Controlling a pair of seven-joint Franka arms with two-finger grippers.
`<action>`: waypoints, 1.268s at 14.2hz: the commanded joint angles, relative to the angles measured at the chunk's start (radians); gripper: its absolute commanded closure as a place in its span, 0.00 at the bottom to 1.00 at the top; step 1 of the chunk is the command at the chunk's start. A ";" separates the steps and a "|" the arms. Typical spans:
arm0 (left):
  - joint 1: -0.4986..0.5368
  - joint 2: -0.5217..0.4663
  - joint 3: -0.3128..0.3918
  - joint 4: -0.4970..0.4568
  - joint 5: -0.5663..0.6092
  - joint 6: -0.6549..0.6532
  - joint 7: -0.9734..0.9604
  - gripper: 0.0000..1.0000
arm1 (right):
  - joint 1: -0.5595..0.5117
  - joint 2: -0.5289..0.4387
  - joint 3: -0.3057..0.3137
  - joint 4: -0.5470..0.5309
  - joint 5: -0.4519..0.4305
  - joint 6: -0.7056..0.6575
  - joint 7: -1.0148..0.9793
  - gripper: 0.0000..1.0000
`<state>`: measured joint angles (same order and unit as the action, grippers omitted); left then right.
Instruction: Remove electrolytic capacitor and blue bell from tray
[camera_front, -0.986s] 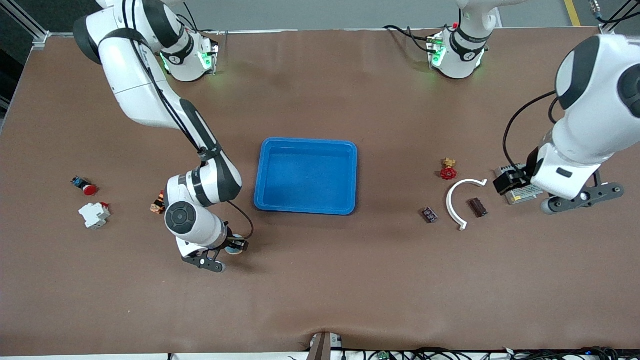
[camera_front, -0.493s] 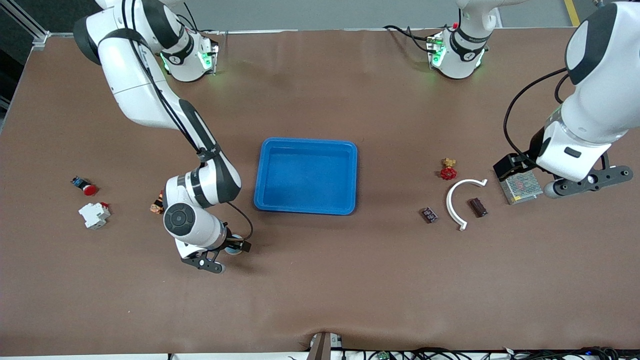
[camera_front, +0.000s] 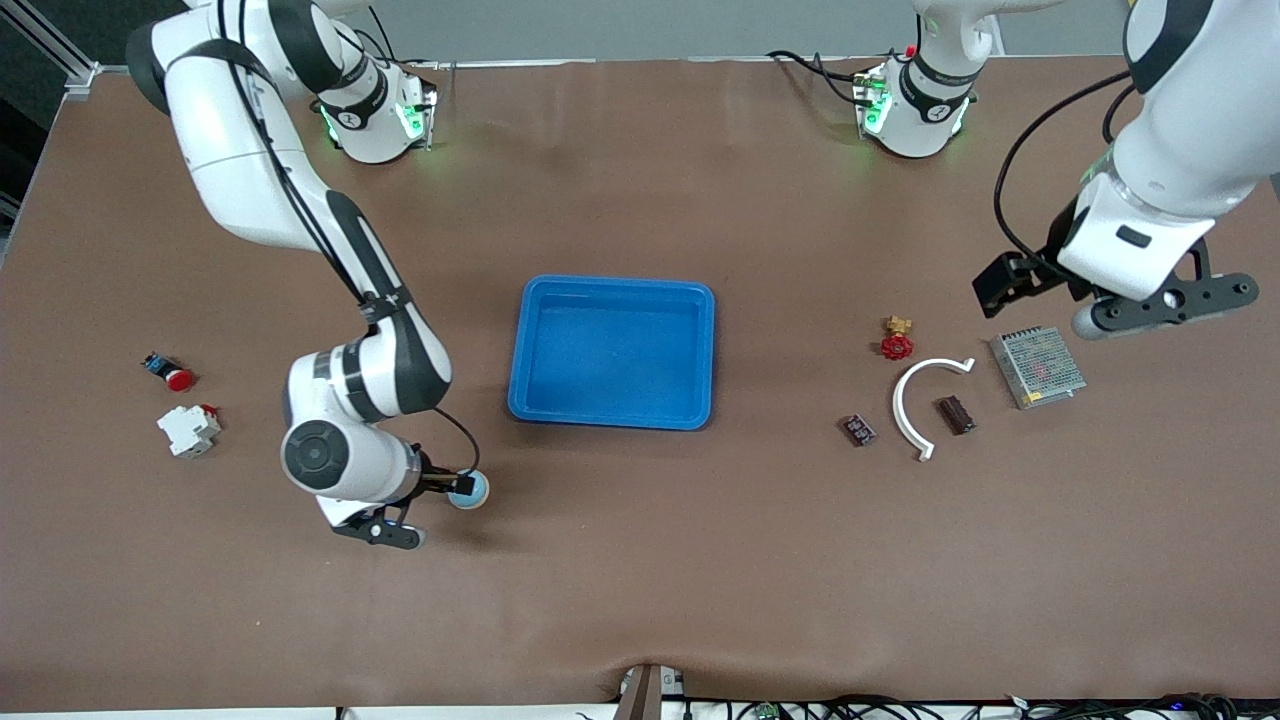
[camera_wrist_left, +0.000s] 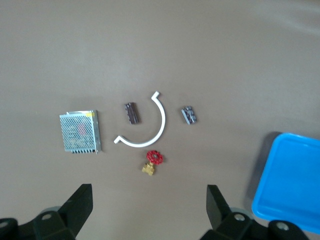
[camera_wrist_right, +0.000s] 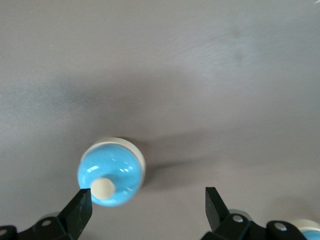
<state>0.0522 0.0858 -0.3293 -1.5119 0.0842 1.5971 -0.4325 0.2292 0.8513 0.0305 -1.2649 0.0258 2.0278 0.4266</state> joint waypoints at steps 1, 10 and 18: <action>-0.050 -0.101 0.076 -0.105 -0.043 0.003 0.060 0.00 | -0.051 -0.026 0.025 0.030 -0.004 -0.066 -0.074 0.00; -0.161 -0.222 0.197 -0.246 -0.060 0.020 0.103 0.00 | -0.195 -0.126 0.014 0.019 -0.007 -0.150 -0.331 0.00; -0.190 -0.245 0.250 -0.252 -0.080 0.000 0.147 0.00 | -0.312 -0.395 0.008 -0.054 -0.023 -0.305 -0.365 0.00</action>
<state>-0.1307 -0.1375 -0.0850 -1.7422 0.0250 1.5981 -0.2954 -0.0608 0.5812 0.0240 -1.2322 0.0190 1.7566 0.0650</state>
